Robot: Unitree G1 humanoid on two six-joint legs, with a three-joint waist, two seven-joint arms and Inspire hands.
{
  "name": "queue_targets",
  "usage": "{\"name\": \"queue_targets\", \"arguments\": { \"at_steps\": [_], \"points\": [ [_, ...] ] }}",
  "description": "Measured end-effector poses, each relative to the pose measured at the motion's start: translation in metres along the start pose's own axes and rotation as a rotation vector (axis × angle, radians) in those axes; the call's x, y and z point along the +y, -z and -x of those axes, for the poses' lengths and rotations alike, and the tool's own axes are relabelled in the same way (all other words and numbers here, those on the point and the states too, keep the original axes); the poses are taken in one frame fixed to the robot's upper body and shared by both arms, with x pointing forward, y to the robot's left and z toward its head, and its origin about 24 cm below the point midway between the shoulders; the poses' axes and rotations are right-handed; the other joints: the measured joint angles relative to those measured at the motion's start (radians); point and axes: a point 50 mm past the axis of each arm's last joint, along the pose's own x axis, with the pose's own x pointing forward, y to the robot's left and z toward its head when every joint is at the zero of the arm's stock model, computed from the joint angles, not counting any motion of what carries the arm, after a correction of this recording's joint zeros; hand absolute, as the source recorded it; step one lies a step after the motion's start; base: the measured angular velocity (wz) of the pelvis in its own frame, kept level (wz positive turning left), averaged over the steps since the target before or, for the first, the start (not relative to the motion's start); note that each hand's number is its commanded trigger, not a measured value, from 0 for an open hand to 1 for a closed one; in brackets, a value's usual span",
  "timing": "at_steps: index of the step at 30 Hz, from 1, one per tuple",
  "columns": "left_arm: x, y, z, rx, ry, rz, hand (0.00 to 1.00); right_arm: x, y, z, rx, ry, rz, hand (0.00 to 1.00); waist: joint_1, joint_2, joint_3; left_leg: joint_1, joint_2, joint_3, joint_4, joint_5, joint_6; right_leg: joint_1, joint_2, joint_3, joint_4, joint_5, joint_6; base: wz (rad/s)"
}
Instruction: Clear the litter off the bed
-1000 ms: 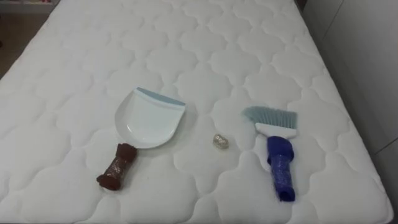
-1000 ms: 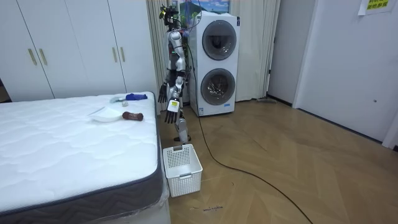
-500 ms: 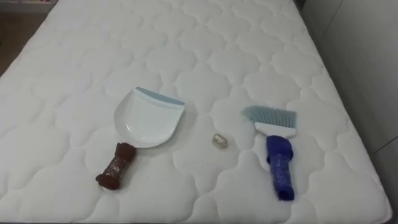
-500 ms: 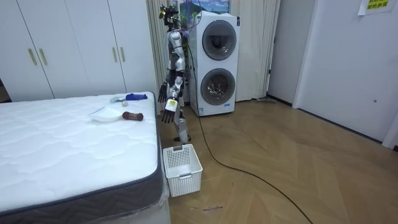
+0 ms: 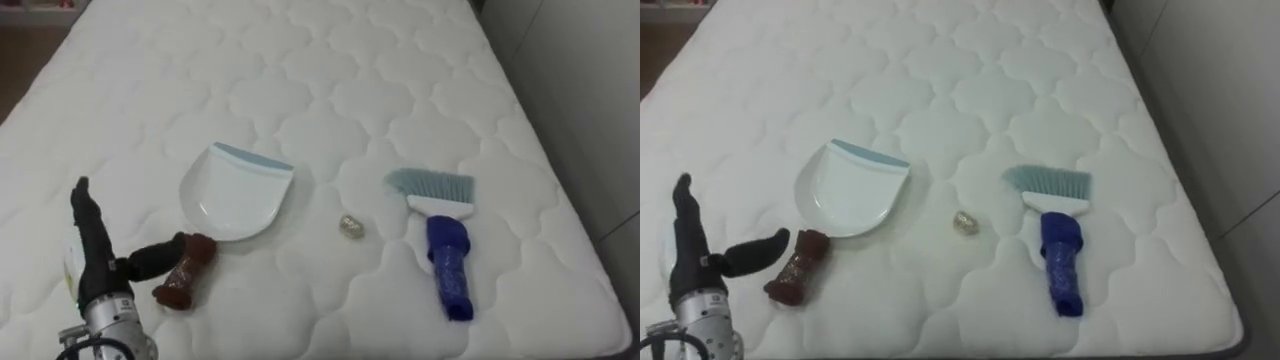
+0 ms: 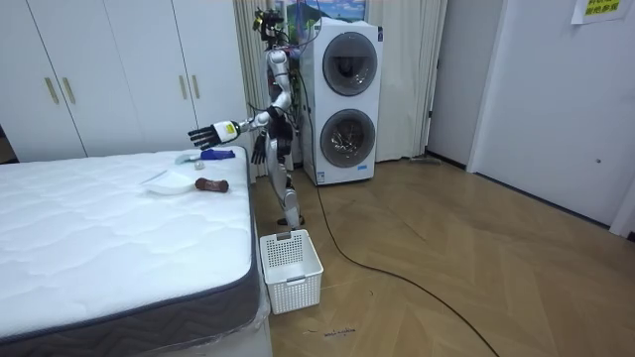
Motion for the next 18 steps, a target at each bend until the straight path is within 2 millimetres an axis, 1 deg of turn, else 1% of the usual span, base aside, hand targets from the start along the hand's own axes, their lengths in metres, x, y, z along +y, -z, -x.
{"name": "queue_targets", "arguments": {
  "at_steps": [2,4,5,7,10,12,15,18],
  "points": [
    [0.001,-0.008,-0.002,-0.036,-0.023,0.015,0.00,0.000,0.000,0.000,0.000,-0.002,0.001,0.00,-0.003,-0.002,-0.0010,0.000,0.000,-0.001,0.000,0.000,0.000,0.000,0.000,-0.001,0.000,0.000,0.000,0.02],
    [0.001,-0.021,-0.003,-0.098,-0.040,0.019,0.00,0.001,-0.001,0.000,-0.001,-0.005,0.011,0.00,-0.017,-0.006,-0.0022,-0.001,-0.001,-0.010,0.003,0.000,0.000,0.000,0.000,0.002,0.000,0.000,0.000,0.10],
    [0.000,-0.024,-0.003,-0.113,-0.038,0.018,0.00,0.001,-0.001,0.000,-0.002,-0.007,0.015,0.00,-0.017,-0.006,-0.0022,-0.001,-0.001,-0.010,0.003,0.000,0.000,0.000,0.000,0.002,0.000,0.000,0.000,0.07],
    [-0.004,-0.037,-0.002,-0.166,-0.029,0.038,0.00,0.001,-0.003,-0.001,-0.006,-0.011,0.029,0.00,-0.019,-0.006,-0.0021,-0.003,-0.001,-0.012,0.002,0.000,0.000,0.000,0.000,0.000,0.000,0.000,0.000,0.00],
    [-0.009,-0.047,-0.001,-0.215,-0.007,0.043,0.00,0.002,-0.004,-0.001,-0.008,-0.015,0.032,0.00,-0.025,-0.005,-0.0021,-0.003,-0.001,-0.024,0.000,0.000,0.000,0.002,0.000,-0.005,0.000,0.000,0.000,0.05],
    [-0.012,-0.048,0.001,-0.220,0.010,0.042,0.00,0.002,-0.005,-0.001,-0.010,-0.017,0.035,0.00,-0.028,-0.005,-0.0017,-0.003,-0.001,-0.024,0.000,0.000,0.000,0.001,0.000,-0.003,0.000,0.000,0.000,0.02],
    [-0.018,-0.048,0.004,-0.223,0.042,0.037,0.00,0.003,-0.007,-0.002,-0.014,-0.028,0.038,0.00,-0.041,-0.008,0.0009,-0.001,-0.001,-0.024,0.000,0.000,0.000,0.002,0.000,0.005,0.000,0.000,0.000,0.00],
    [-0.025,-0.046,0.007,-0.220,0.092,0.026,0.00,0.004,-0.009,-0.002,-0.018,-0.041,0.044,0.00,-0.046,-0.012,0.0064,0.001,-0.001,-0.019,0.000,0.000,0.000,0.002,0.000,0.010,0.000,0.000,0.000,-0.04]
  ]
}}
